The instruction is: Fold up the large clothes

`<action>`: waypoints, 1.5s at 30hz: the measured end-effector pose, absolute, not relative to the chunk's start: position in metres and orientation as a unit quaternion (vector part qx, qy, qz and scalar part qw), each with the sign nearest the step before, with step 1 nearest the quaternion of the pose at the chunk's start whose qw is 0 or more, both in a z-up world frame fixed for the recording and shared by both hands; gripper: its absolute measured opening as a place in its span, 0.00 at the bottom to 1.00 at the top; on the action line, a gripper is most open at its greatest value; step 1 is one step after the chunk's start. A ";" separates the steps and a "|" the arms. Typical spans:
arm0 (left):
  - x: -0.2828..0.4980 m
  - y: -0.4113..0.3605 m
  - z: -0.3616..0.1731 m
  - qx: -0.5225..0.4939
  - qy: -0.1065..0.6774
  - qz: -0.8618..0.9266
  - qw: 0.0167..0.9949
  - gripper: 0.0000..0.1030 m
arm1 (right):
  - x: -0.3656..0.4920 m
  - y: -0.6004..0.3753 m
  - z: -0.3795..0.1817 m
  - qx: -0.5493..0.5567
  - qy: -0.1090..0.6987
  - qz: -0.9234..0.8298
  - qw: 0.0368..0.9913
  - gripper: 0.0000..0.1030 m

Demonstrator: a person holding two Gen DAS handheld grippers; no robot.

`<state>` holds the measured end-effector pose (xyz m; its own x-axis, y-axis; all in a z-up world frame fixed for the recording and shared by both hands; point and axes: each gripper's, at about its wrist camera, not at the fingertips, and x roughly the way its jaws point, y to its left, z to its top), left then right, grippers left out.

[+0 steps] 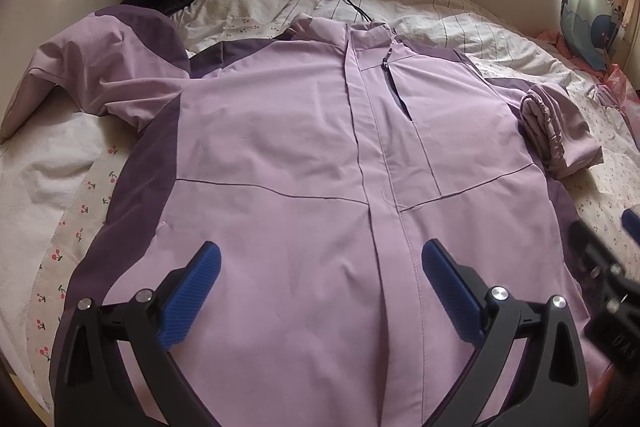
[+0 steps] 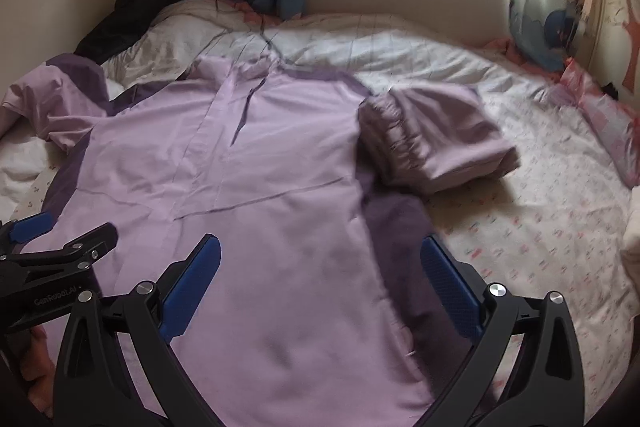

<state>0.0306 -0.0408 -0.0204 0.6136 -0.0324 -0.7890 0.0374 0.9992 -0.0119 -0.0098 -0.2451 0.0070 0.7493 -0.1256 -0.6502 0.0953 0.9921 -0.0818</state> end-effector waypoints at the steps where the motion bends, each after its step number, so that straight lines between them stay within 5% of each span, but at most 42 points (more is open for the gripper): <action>1: 0.032 -0.041 -0.020 0.001 0.439 -0.021 0.898 0.94 | -0.008 -0.252 0.009 -0.024 0.347 -0.063 0.935 0.94; 12: 0.036 -0.045 -0.023 -0.008 0.451 -0.040 0.892 0.94 | 0.070 -0.303 0.006 -0.086 0.365 -0.073 0.924 0.94; 20: 0.040 -0.047 -0.031 -0.004 0.461 -0.041 0.886 0.94 | 0.167 -0.317 -0.061 -0.150 0.443 -0.022 0.884 0.93; 21: 0.040 -0.048 -0.032 -0.004 0.463 -0.043 0.885 0.94 | 0.170 -0.323 -0.064 -0.136 0.443 -0.007 0.886 0.89; 22: 0.041 -0.048 -0.033 -0.004 0.466 -0.045 0.884 0.94 | 0.174 -0.331 -0.064 -0.113 0.448 0.007 0.887 0.77; 23: 0.041 -0.049 -0.035 -0.005 0.468 -0.046 0.882 0.94 | 0.176 -0.340 -0.061 -0.100 0.448 0.007 0.888 0.54; 25: 0.042 -0.049 -0.037 -0.006 0.472 -0.047 0.880 0.94 | 0.173 -0.356 -0.045 -0.076 0.436 0.018 0.897 0.36; 28: 0.043 -0.050 -0.041 -0.009 0.480 -0.049 0.876 0.94 | 0.163 -0.392 -0.002 -0.055 0.394 -0.008 0.918 0.31; 33: 0.043 -0.050 -0.046 -0.010 0.483 -0.046 0.874 0.94 | 0.149 -0.521 0.076 0.042 0.328 -0.118 0.936 0.31; 36: 0.044 -0.053 -0.048 -0.005 0.485 -0.043 0.873 0.94 | 0.129 -0.629 0.096 0.128 0.320 -0.239 0.908 0.45; 38: 0.045 -0.053 -0.049 -0.002 0.486 -0.042 0.873 0.94 | 0.104 -0.685 0.091 0.217 0.320 -0.261 0.885 0.63; 45: 0.044 -0.055 -0.050 0.003 0.486 -0.040 0.873 0.94 | 0.056 -0.707 0.004 0.368 0.360 -0.144 0.845 0.75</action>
<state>0.0443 -0.0547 -0.0502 0.5247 -0.0666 -0.8487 0.0732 0.9968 -0.0330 0.0561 -0.7068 0.0039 0.6985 0.0210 -0.7153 0.5093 0.6875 0.5176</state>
